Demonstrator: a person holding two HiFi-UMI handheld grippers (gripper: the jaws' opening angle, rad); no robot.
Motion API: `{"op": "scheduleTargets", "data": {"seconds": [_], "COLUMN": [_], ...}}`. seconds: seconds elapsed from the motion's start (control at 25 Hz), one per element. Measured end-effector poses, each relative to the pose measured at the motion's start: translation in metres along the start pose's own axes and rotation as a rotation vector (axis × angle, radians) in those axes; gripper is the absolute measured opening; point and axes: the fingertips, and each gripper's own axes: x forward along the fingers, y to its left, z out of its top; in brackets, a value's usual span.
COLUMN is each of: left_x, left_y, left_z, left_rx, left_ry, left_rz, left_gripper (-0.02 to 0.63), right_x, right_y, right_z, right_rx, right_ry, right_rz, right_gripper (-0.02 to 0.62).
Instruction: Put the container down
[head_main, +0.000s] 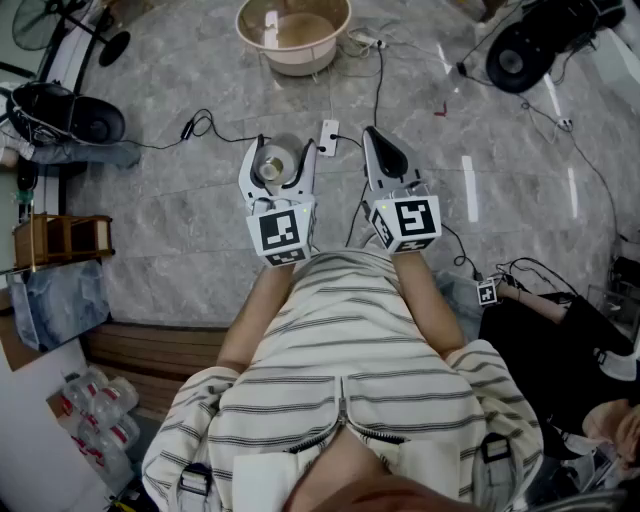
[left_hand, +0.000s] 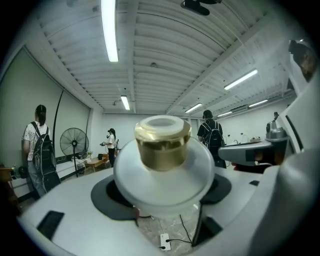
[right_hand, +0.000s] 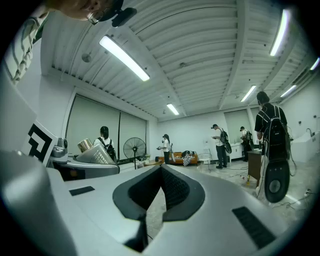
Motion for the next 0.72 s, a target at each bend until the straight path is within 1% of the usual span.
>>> {"op": "scheduleTargets", "data": {"seconds": [0.16, 0.4, 0.48, 0.6, 0.72], "left_x": [-0.01, -0.022, -0.018, -0.011, 0.007], "left_y": [0.014, 0.042, 0.052, 0.059, 0.059], "left_z": [-0.008, -0.013, -0.016, -0.022, -0.027], "left_rx": [-0.006, -0.037, -0.05, -0.067, -0.06], "left_ry": [-0.002, -0.007, -0.002, 0.012, 0.022], "left_rz": [-0.015, -0.036, -0.036, -0.028, -0.023], "left_gripper": [0.33, 0.33, 0.33, 0.33, 0.33], "right_x": [0.004, 0.009, 0.018, 0.031, 0.048], "right_y": [0.02, 0.045, 0.048, 0.049, 0.039], "right_z": [-0.002, 0.014, 0.015, 0.006, -0.003], "right_rx": [0.008, -0.007, -0.018, -0.016, -0.011], "right_ry": [-0.011, -0.05, -0.045, -0.007, 0.007], "right_rz": [-0.002, -0.024, -0.03, -0.029, -0.013], "right_gripper": [0.008, 0.009, 0.009, 0.009, 0.009]}}
